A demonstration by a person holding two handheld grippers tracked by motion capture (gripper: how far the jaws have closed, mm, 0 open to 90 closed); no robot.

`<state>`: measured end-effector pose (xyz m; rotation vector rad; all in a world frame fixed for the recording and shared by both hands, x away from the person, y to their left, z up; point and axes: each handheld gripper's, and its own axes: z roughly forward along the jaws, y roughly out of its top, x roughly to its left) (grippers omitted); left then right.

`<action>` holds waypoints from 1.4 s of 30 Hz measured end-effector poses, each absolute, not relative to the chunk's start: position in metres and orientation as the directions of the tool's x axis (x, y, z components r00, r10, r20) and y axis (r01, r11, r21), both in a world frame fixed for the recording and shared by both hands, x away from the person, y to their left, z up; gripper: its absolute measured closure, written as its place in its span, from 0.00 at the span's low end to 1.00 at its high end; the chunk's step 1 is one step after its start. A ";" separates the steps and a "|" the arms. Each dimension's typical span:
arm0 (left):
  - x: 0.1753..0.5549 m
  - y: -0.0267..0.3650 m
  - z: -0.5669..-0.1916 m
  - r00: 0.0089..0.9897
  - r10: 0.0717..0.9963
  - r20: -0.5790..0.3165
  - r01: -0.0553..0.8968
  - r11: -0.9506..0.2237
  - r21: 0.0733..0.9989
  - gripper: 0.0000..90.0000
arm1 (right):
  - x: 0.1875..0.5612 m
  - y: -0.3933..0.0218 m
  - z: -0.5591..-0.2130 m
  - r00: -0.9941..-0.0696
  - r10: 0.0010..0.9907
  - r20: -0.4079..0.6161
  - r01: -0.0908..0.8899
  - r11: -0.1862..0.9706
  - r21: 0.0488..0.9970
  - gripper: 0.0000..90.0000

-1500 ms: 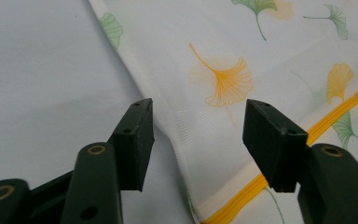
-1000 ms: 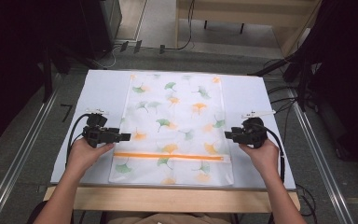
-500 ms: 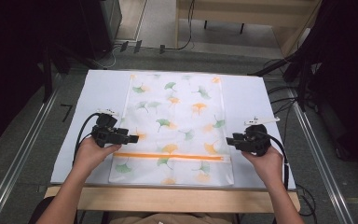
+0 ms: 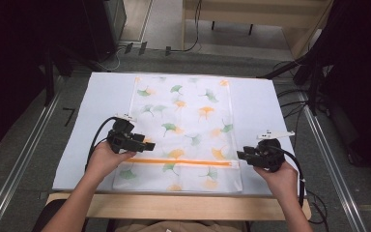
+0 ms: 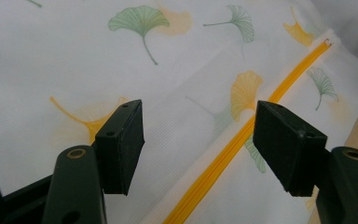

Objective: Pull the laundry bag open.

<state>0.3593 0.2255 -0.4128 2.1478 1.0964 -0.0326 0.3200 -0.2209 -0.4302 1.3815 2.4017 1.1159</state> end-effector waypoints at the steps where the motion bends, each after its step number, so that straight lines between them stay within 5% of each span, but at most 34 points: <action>1: 0.359 0.224 -0.413 0.641 0.695 -0.326 0.714 -0.385 0.585 0.38 | 0.320 -0.221 -0.431 -0.565 0.797 0.216 0.681 0.302 0.667 0.71; 10: 0.361 0.211 -0.414 0.664 0.675 -0.322 0.699 -0.406 0.589 0.38 | 0.317 -0.218 -0.440 -0.562 0.796 0.224 0.697 0.310 0.647 0.79; 16: 0.363 0.203 -0.415 0.681 0.661 -0.315 0.688 -0.429 0.586 0.38 | 0.321 -0.215 -0.448 -0.561 0.787 0.256 0.724 0.317 0.613 1.00; 42: 0.365 0.199 -0.418 0.686 0.656 -0.313 0.687 -0.443 0.576 0.39 | 0.320 -0.203 -0.463 -0.592 0.749 0.296 0.754 0.387 0.530 1.00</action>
